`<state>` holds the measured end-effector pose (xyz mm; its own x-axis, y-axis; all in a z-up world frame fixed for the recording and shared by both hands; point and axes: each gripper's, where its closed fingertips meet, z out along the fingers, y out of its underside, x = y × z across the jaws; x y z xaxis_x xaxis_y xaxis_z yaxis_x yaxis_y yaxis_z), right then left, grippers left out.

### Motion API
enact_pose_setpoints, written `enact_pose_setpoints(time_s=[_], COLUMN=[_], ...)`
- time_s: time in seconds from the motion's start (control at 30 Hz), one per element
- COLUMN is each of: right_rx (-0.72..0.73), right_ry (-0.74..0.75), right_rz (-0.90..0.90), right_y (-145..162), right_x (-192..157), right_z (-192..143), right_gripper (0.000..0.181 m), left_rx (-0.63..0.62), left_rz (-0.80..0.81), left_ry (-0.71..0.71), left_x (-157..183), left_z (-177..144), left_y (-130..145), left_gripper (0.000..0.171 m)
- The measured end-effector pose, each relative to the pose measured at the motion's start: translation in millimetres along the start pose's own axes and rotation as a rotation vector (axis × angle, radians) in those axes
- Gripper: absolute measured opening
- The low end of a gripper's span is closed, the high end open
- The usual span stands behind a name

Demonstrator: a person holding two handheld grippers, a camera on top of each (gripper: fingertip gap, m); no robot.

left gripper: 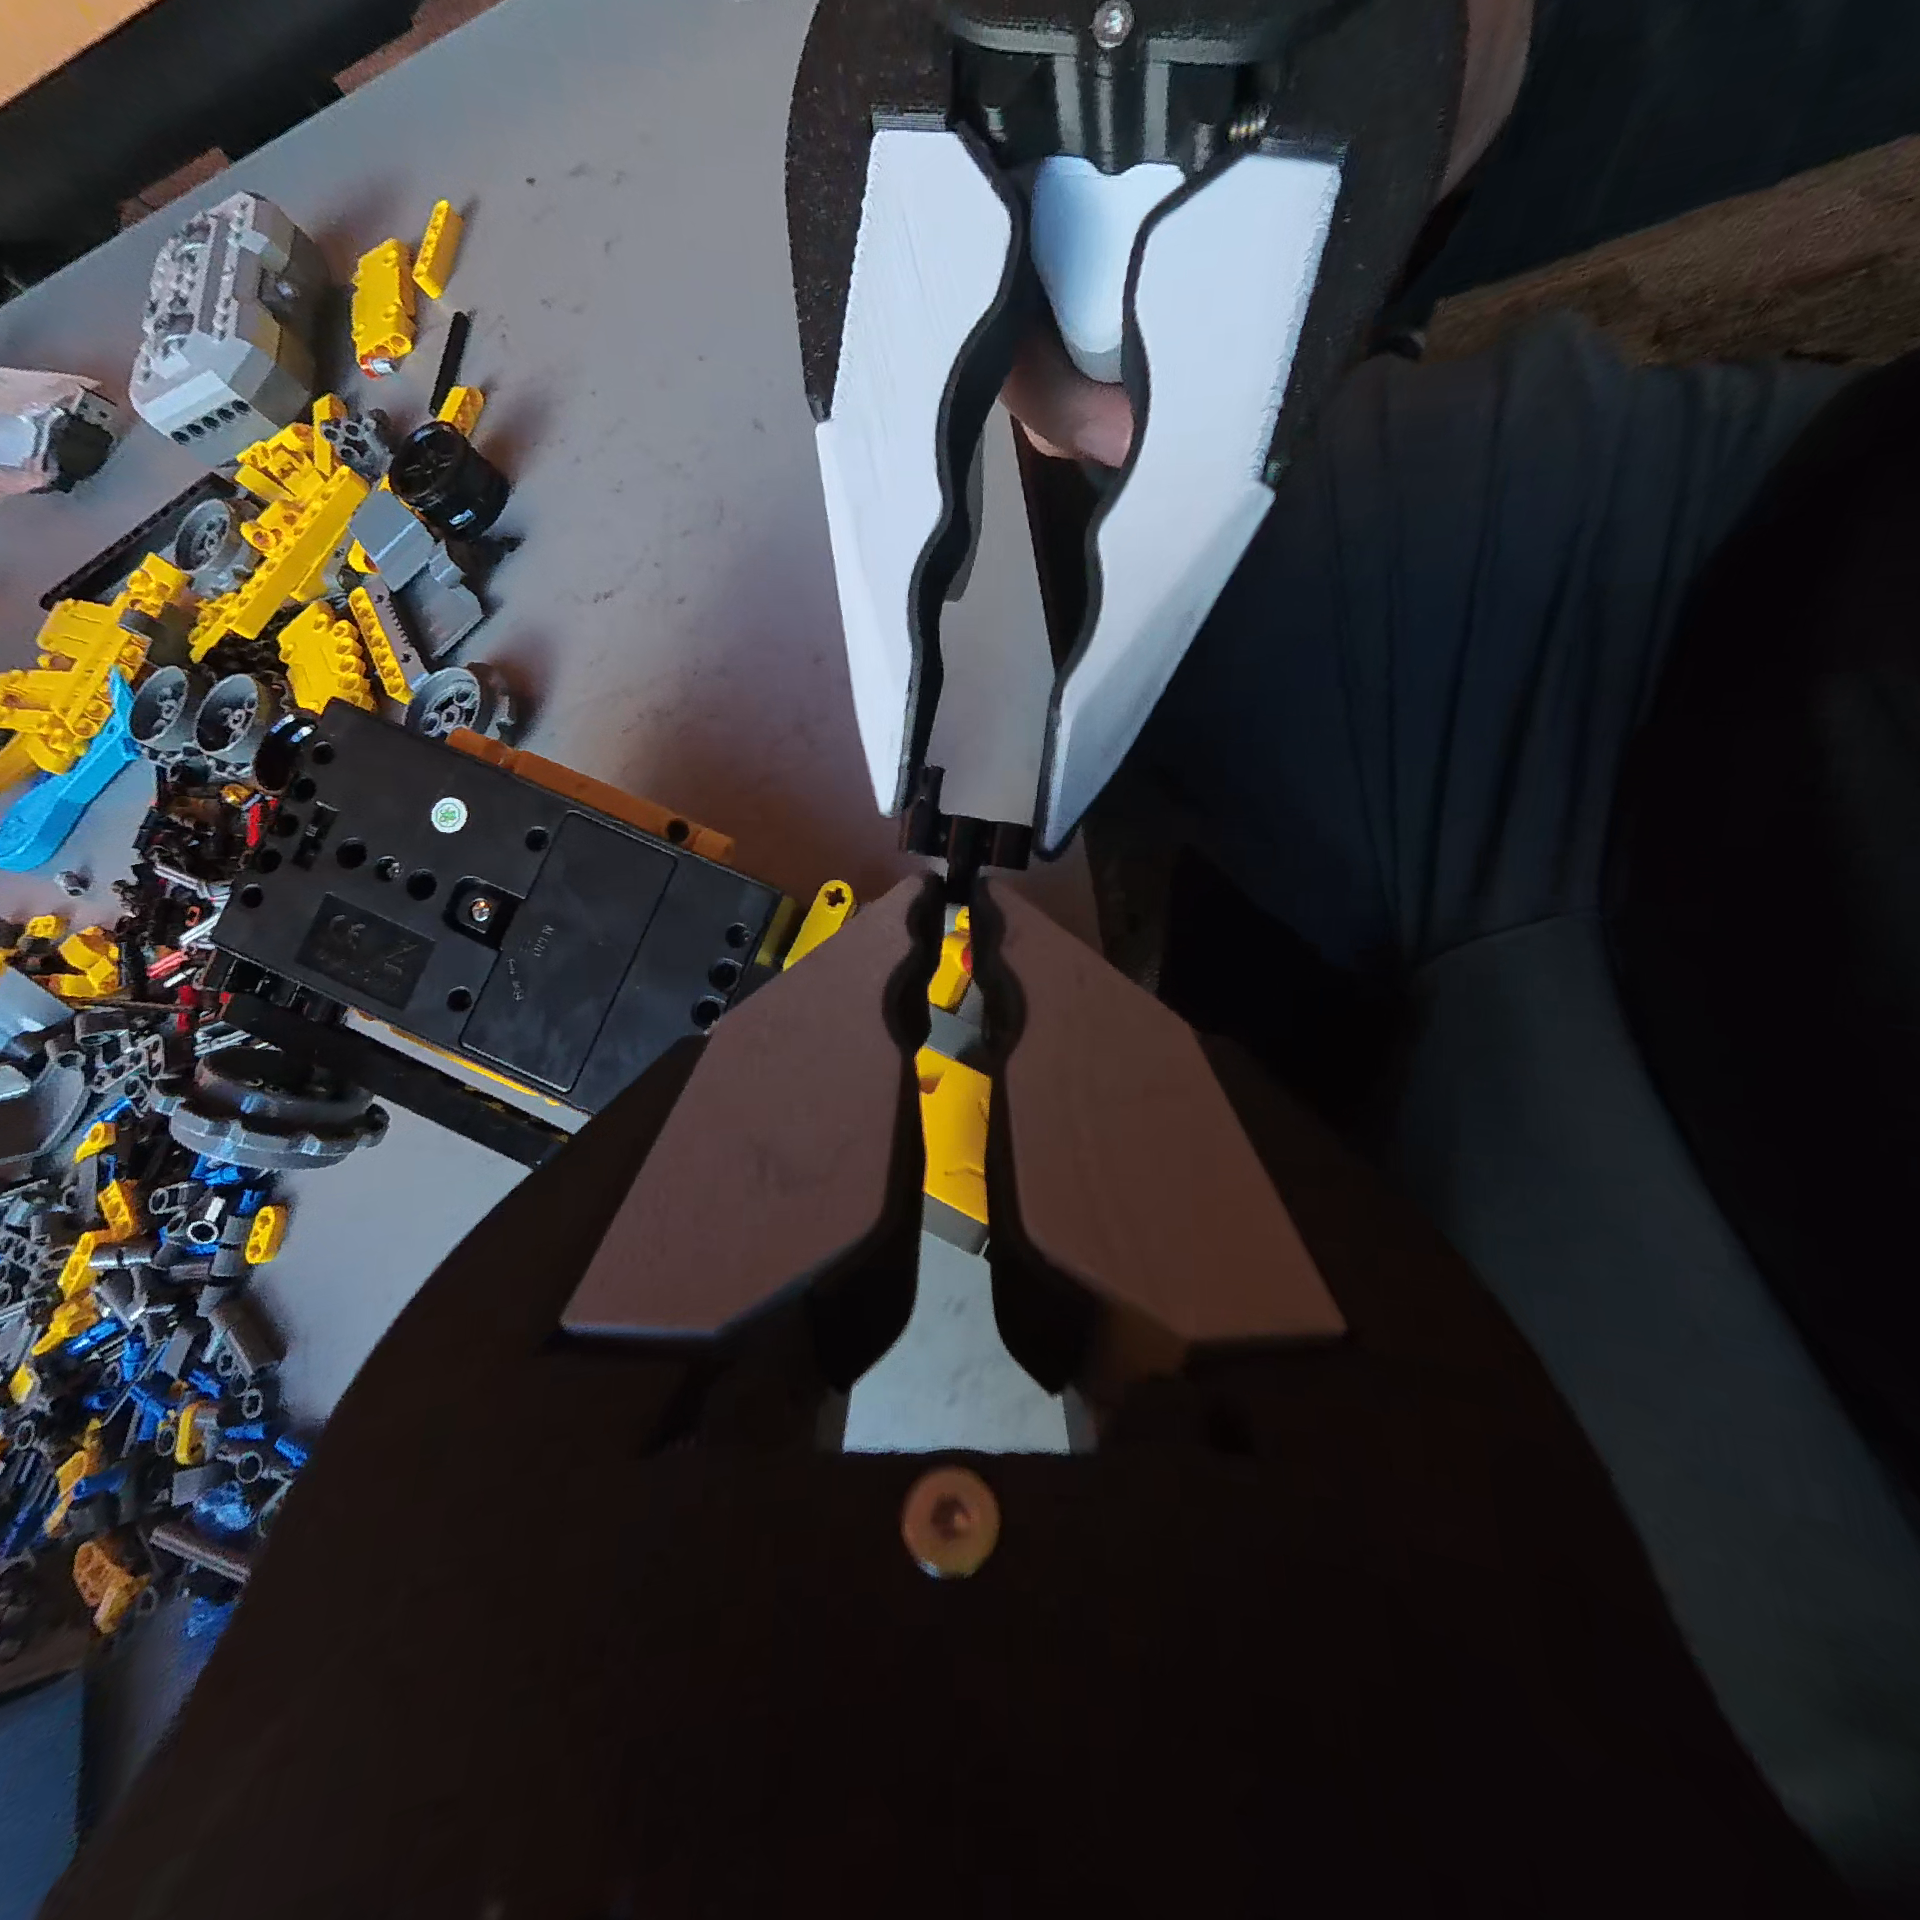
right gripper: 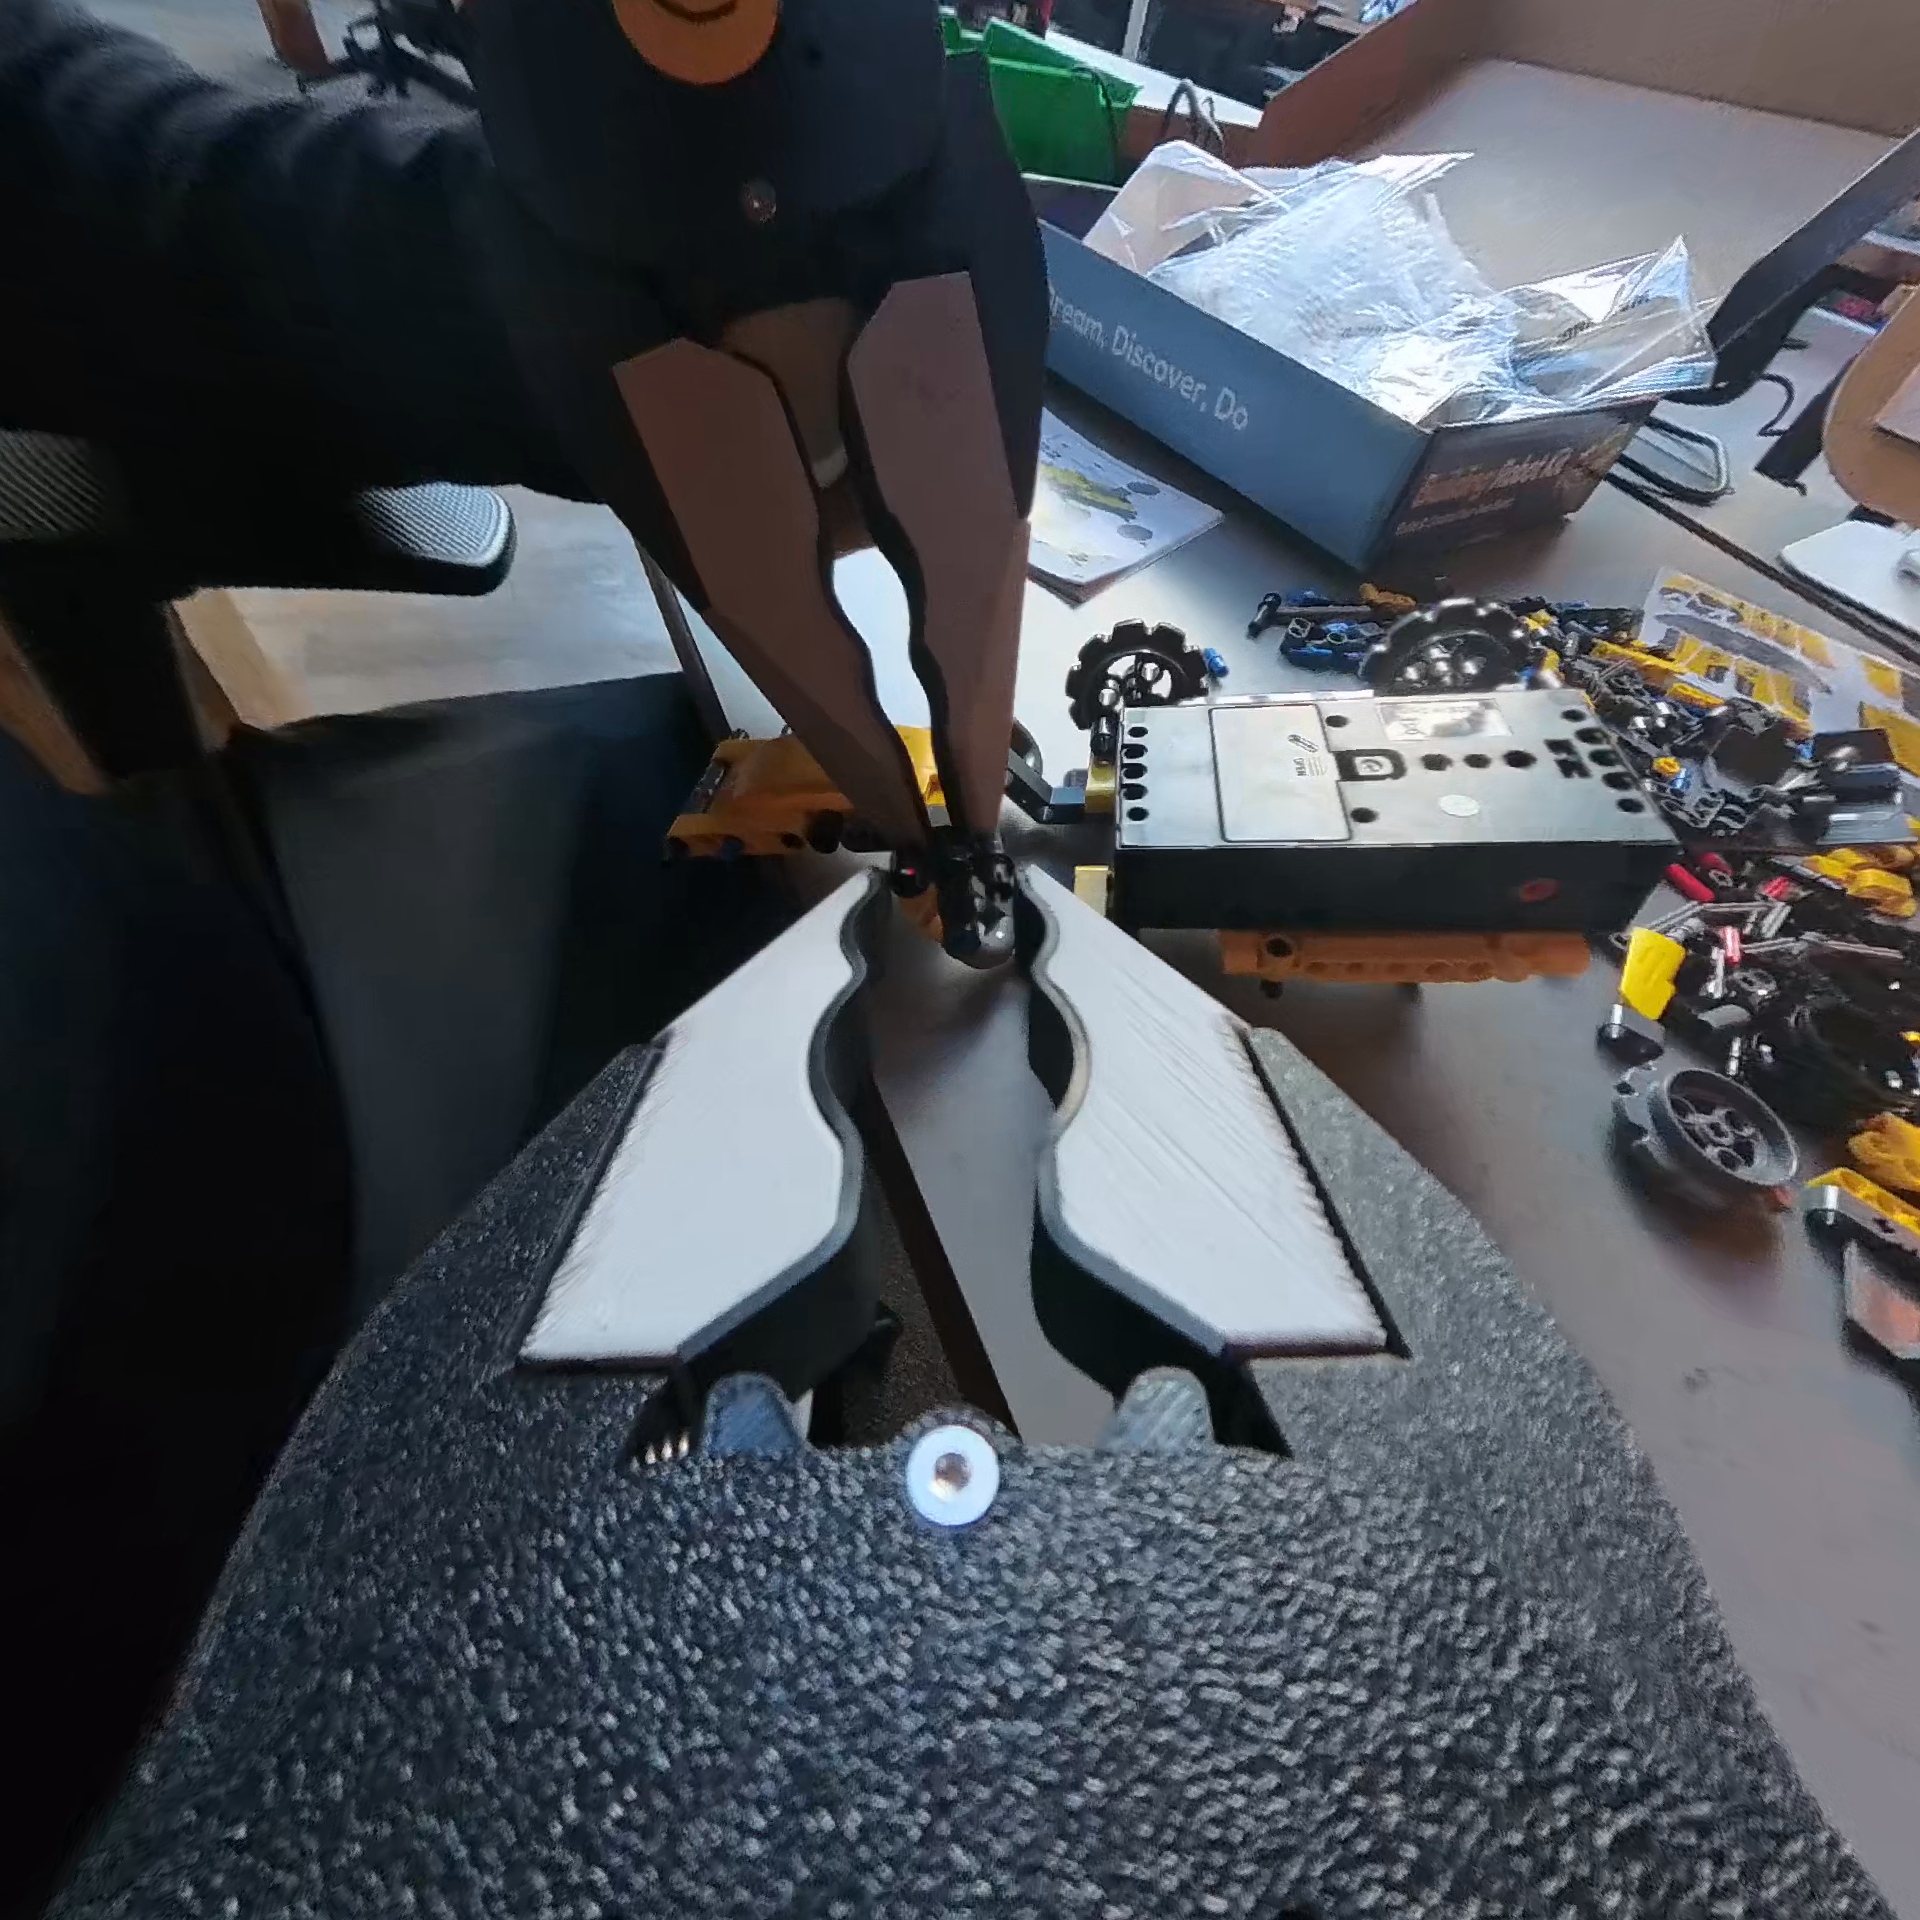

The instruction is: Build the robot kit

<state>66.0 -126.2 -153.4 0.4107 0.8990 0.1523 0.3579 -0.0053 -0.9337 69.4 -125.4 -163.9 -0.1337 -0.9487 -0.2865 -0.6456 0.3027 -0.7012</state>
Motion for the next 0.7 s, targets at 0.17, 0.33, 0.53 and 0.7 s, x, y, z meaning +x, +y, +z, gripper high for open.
enact_pose_setpoints(time_s=[0.17,0.33,0.53,0.7], right_rx=[0.004,-0.012,-0.059,-0.049], right_ry=[-0.004,0.017,0.143,0.218], right_rz=[-0.006,-0.032,0.014,0.096], right_y=[-1.5,-1.0,9.2,12.1], right_x=[-2.3,-1.8,19.3,33.0], right_z=[1.0,1.1,0.4,-0.7], right_gripper=[0.023,0.023,0.023,0.023], left_rx=[0.004,0.014,-0.048,-0.065], left_rz=[0.016,-0.075,-0.304,-0.464], left_ry=[-0.001,0.016,-0.164,-0.089], left_x=[1.7,-0.4,-57.6,-67.6], left_z=[-0.6,0.3,-22.3,-15.3], left_y=[-1.2,-1.3,22.4,30.9], left_gripper=[0.001,0.001,0.052,0.066])
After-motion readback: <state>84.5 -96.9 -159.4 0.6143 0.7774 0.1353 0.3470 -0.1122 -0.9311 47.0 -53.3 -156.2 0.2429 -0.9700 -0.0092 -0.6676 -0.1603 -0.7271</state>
